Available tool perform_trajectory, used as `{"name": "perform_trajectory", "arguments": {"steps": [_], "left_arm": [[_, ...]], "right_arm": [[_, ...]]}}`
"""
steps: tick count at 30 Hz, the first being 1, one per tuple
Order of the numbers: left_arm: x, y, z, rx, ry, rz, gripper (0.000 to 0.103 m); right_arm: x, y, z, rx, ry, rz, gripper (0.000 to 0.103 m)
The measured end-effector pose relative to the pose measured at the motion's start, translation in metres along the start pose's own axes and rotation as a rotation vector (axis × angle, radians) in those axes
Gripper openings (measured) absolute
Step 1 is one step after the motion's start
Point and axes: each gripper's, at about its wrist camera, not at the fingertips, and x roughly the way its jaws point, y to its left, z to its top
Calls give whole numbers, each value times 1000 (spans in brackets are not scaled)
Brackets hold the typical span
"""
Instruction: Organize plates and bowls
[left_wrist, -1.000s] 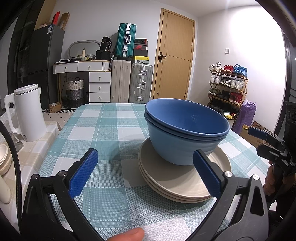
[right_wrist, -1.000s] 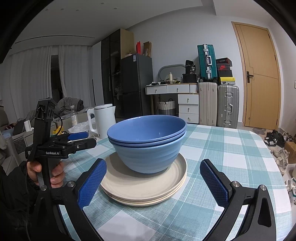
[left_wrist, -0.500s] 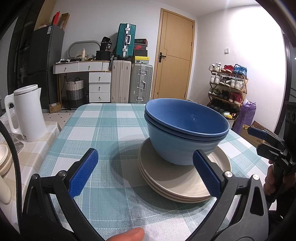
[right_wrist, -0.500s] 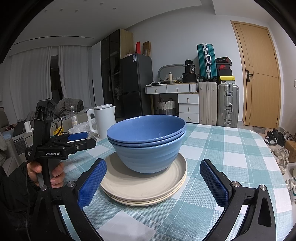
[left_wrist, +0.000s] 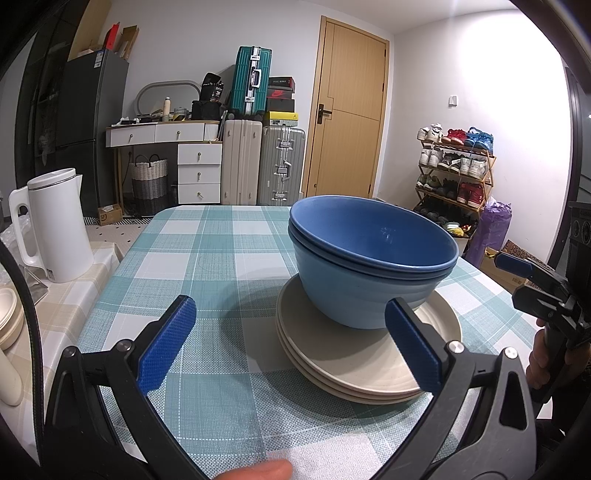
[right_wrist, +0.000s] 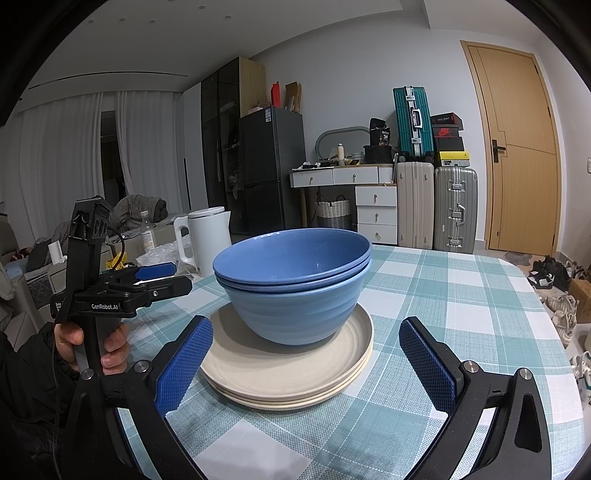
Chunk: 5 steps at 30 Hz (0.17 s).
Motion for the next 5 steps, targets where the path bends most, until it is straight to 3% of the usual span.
{"name": "perform_trajectory", "arguments": {"steps": [5], "left_arm": [[0,0,0,-2,0,0,102]], "right_arm": [[0,0,0,0,0,0,103]]}}
